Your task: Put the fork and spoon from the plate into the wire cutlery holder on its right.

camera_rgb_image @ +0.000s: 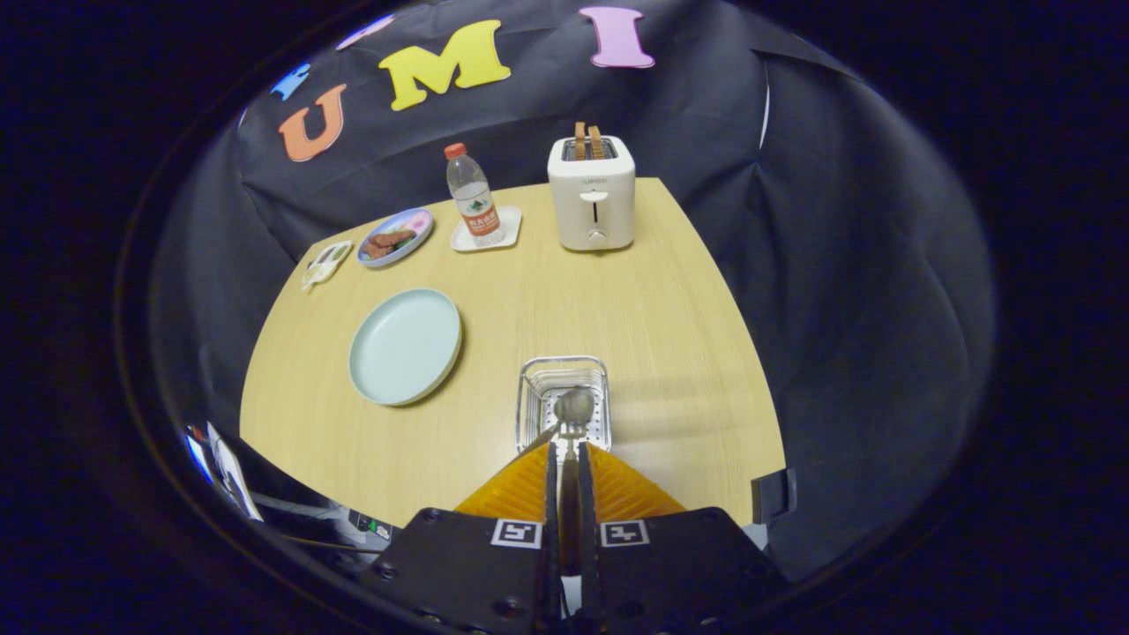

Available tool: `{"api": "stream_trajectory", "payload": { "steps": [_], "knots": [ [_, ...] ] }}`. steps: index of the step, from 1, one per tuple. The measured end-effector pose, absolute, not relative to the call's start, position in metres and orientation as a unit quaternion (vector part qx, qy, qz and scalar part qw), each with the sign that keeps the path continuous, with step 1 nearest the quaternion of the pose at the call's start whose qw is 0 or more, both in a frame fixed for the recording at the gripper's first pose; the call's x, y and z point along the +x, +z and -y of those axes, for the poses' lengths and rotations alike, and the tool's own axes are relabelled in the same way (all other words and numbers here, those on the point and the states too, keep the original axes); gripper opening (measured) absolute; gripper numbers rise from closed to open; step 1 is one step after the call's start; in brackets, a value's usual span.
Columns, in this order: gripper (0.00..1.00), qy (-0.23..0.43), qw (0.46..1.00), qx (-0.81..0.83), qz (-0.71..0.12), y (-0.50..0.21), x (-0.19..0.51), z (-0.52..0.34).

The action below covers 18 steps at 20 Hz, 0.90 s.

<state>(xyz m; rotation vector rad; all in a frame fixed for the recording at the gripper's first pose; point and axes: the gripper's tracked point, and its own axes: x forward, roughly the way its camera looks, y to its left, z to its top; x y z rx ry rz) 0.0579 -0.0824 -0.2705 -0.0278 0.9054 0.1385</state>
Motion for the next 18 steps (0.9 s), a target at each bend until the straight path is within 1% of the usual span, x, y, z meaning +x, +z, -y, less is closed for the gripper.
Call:
{"api": "stream_trajectory", "payload": {
  "steps": [2,3,4,8,12,14,17,18],
  "knots": [
    [0.05,0.068,0.903,-0.022,-0.424,-0.264,0.062,0.077],
    [0.05,0.071,0.908,-0.023,-0.412,-0.258,0.065,0.075],
    [0.11,0.079,0.912,-0.021,-0.401,-0.252,0.067,0.065],
    [0.46,0.099,0.933,-0.026,-0.345,-0.216,0.065,0.034],
    [0.8,0.129,0.961,-0.029,-0.241,-0.152,0.06,-0.015],
    [0.88,0.135,0.973,-0.037,-0.182,-0.113,0.053,-0.035],
    [0.96,0.13,0.985,-0.052,-0.103,-0.062,0.037,-0.058],
    [0.97,0.132,0.986,-0.052,-0.088,-0.048,0.03,-0.066]
  ]
}}
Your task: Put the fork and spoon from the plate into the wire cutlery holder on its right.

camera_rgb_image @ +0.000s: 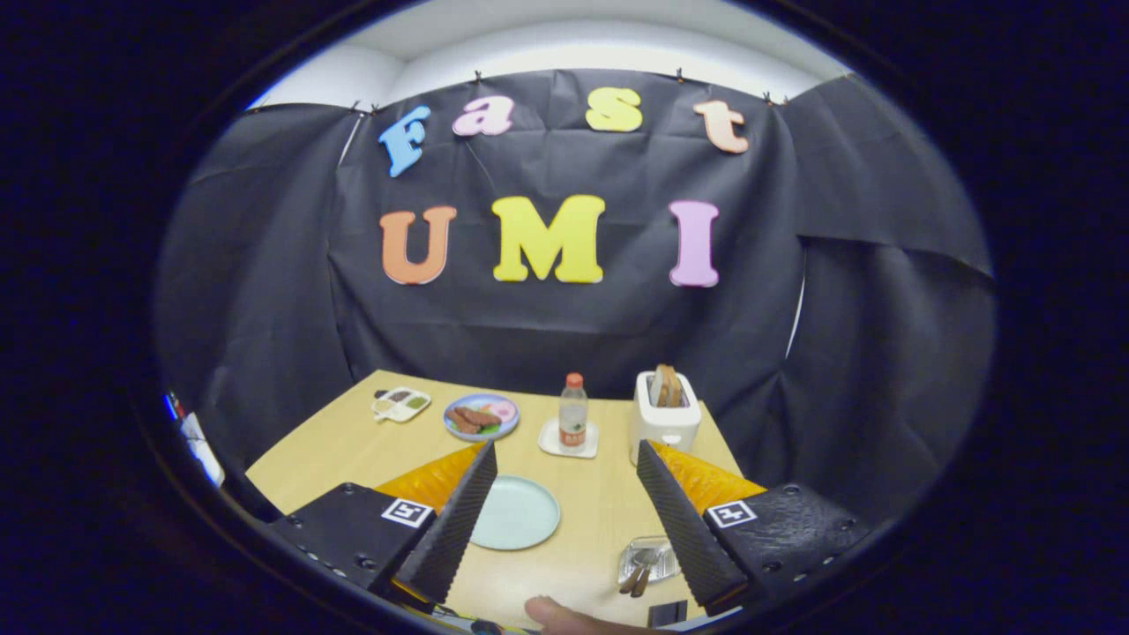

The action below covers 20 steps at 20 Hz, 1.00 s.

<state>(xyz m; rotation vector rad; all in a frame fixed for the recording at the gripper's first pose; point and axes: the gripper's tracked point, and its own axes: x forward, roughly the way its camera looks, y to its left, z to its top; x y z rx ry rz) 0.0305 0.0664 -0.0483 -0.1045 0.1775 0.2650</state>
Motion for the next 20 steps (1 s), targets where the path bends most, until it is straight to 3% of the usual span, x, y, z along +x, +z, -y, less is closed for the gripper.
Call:
{"api": "stream_trajectory", "payload": {
  "steps": [11,20],
  "knots": [
    [0.96,0.132,0.991,-0.036,-0.009,0.02,0.013,-0.09],
    [0.96,0.157,0.986,-0.046,-0.015,0.021,0.022,-0.1]
  ]
}}
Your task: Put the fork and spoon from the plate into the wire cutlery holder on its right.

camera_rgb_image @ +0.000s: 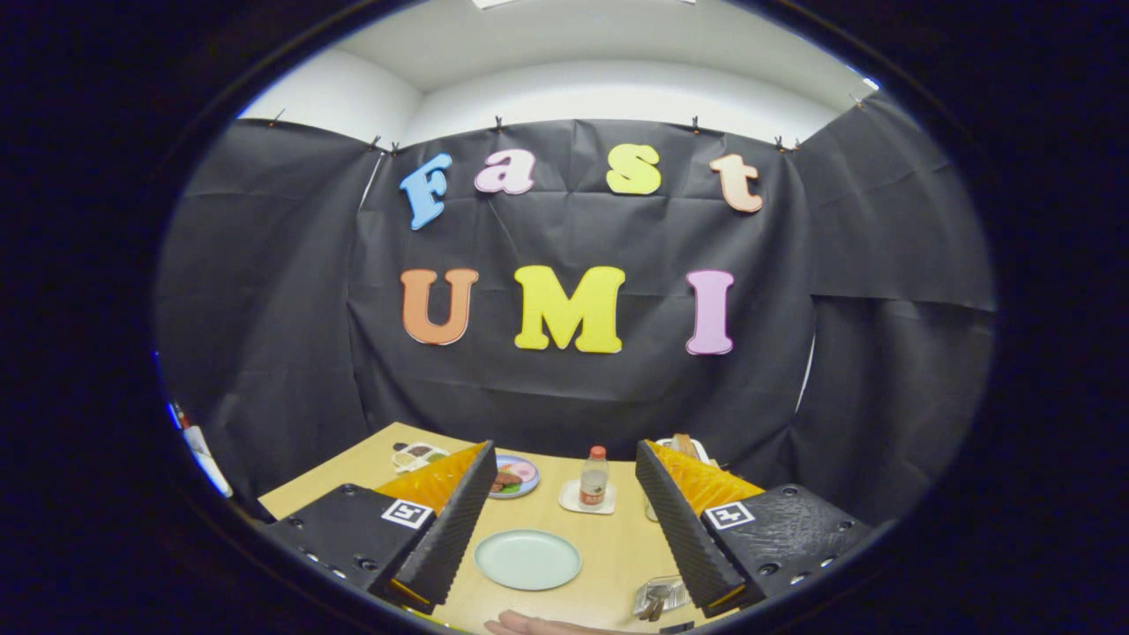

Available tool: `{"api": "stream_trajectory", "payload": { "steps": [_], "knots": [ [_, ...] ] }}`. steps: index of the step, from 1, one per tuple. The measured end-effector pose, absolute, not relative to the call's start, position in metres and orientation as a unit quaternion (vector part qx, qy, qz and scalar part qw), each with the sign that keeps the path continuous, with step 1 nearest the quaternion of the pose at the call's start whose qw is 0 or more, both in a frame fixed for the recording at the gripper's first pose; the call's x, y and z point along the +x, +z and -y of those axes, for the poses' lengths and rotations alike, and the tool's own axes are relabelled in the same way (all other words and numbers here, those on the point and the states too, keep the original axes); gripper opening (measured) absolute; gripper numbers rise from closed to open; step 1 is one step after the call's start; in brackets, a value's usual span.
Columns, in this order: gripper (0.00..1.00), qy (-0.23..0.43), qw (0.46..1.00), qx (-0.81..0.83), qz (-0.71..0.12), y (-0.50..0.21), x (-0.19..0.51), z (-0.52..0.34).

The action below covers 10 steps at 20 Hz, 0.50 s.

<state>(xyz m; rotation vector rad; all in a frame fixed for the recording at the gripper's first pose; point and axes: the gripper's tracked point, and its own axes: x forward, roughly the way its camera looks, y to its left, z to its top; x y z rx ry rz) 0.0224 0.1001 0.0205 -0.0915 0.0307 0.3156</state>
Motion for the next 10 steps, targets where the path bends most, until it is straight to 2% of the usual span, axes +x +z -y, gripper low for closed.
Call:
{"api": "stream_trajectory", "payload": {
  "steps": [10],
  "knots": [
    [0.96,0.158,0.986,-0.054,-0.027,0.009,0.027,-0.074]
  ]
}}
